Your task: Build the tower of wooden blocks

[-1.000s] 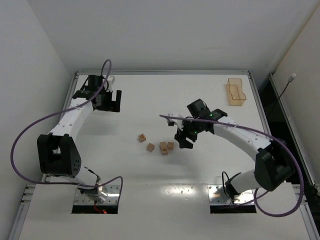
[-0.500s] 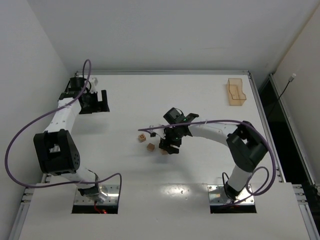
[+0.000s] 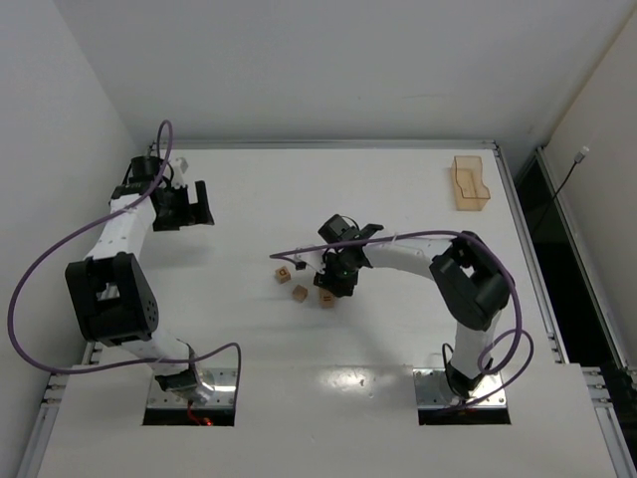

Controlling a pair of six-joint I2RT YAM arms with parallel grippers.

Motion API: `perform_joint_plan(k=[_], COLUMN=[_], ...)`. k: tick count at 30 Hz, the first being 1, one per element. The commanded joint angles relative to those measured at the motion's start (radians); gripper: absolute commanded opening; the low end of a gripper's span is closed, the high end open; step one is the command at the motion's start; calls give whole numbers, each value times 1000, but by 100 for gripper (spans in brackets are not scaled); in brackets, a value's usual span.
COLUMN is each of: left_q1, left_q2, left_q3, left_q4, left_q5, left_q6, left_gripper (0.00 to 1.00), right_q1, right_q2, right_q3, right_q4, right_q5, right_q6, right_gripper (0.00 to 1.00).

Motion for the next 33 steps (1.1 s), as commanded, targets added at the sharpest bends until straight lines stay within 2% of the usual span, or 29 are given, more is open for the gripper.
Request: perform_joint_plan(k=[1,2,6,9,12,14,19,22,25,30,33], left_q1=[12,12,21,21,21,21,21,33,43,43,43], left_q2=[5,5,15,15,6,-15,5,40,40,49,58], left_q3=[33,33,33,33,20,10,0,13,22,22,22], left_q4=[9,9,9,9,49,68,82,52,52,52,52], left_q5=[25,25,25,12,-70,-121,-204,-233,-204,-193,-193], left_q6=[-2,-2,-2,-2,-48,-83,-112,-112,-112,-112,-112], left_gripper=[100,100,100,100,100,100,100,100,100,100,100], right_q1=[3,3,-6,-34,-80,-89,-89,-54,-41,-23,-14], right_q2=[7,7,-3,-41,-61,-33,155,259,304,368,359], right_q3=[43,52,72,142,244,352,549,615,646,673,628], right_q4=[26,16,-4,-56,-65,-131,-261,-303,-321,-364,-350], right_q5=[30,30,39,39,130,217,283,379,429,460,446], right_q6=[9,9,21,102,364,546,829,906,954,1006,1017], right_gripper=[25,0,0,0,0,0,0,0,0,0,0])
